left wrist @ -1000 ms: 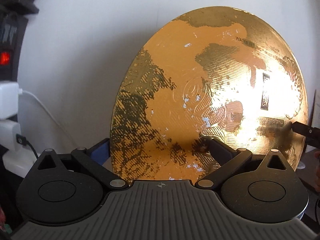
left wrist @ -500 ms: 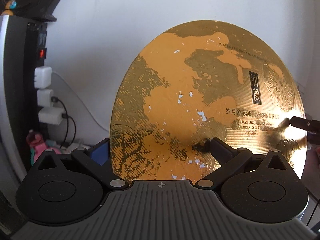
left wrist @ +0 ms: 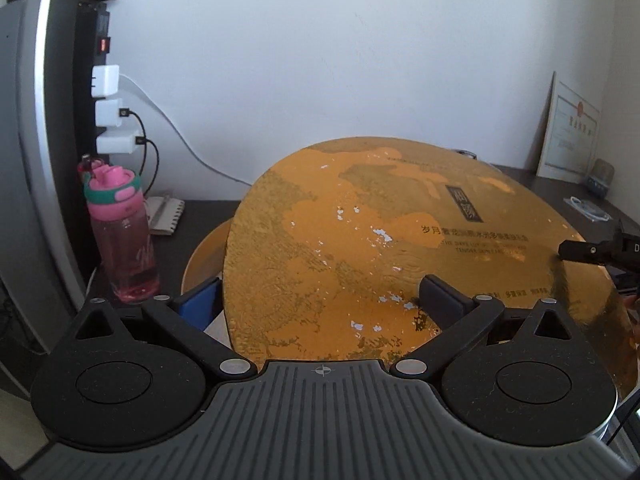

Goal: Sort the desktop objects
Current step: 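Grip the gold lid rim with both grippers and tilt it off the wall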

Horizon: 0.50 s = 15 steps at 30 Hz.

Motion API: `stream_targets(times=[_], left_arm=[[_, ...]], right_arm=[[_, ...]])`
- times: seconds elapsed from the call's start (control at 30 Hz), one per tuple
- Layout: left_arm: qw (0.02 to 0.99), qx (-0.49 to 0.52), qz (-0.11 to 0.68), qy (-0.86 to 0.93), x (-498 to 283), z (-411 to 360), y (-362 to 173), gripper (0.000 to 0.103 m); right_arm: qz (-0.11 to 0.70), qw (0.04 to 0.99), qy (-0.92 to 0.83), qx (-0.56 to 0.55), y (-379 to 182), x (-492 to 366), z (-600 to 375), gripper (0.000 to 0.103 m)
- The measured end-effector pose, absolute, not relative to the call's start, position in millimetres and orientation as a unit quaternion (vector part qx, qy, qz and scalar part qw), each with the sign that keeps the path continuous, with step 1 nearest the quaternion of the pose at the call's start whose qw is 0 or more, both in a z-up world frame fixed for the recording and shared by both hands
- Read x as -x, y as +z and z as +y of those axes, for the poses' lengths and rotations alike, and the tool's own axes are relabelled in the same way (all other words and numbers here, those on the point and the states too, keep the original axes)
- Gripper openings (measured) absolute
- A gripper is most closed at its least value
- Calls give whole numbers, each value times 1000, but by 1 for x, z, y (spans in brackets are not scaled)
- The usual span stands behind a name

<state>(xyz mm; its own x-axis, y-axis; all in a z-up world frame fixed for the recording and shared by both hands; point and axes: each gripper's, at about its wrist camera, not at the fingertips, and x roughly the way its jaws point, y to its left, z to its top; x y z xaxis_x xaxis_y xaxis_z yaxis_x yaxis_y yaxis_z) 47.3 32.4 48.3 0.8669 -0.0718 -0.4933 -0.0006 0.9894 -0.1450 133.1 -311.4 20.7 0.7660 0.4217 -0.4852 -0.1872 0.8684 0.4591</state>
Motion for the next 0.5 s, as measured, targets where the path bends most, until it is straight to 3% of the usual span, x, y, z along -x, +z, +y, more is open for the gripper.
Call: stream_targets(times=[0.5], left_arm=[[958, 74, 267, -74, -40, -5, 34, 102]], right_arm=[[272, 937, 105, -192, 28, -80, -348, 98]])
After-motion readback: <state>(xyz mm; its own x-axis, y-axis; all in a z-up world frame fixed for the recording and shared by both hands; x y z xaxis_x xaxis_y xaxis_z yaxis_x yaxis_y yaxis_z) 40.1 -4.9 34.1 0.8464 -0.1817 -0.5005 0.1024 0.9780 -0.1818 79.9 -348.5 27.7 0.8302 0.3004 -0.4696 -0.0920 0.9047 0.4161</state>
